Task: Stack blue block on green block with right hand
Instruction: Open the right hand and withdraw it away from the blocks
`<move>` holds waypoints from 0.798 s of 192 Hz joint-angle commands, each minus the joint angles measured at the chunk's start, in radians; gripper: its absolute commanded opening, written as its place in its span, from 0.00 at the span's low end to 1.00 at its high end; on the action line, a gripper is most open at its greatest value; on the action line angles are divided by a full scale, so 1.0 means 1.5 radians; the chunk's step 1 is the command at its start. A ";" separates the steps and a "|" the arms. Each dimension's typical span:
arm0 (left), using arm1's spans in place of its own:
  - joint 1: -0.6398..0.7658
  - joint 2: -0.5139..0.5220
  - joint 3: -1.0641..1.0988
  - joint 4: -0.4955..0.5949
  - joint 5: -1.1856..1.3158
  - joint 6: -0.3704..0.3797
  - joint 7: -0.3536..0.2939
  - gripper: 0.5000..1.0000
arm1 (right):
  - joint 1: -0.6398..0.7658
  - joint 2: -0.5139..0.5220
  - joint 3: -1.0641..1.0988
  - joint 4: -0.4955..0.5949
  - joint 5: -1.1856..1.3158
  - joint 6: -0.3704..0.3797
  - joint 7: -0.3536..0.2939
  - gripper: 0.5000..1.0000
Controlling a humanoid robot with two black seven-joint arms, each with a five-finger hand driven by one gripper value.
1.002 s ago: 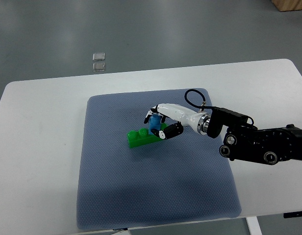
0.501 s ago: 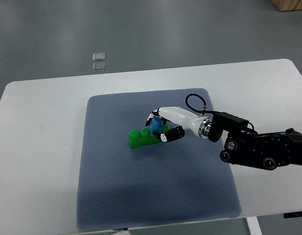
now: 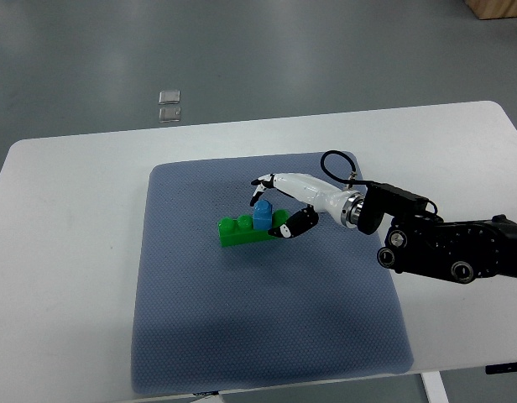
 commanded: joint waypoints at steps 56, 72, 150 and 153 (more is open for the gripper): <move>0.000 0.000 0.000 0.000 -0.001 0.000 0.000 1.00 | 0.025 -0.010 0.060 0.006 0.028 0.048 -0.008 0.83; 0.000 0.000 0.001 0.000 -0.001 0.000 0.000 1.00 | 0.043 -0.024 0.093 0.007 0.096 0.083 -0.010 0.83; 0.000 0.000 0.001 -0.001 0.000 0.000 0.000 1.00 | 0.015 -0.052 0.293 -0.065 0.389 0.251 -0.071 0.83; 0.000 0.000 0.001 -0.001 0.000 0.000 0.000 1.00 | 0.014 -0.050 0.298 -0.072 0.396 0.252 -0.071 0.83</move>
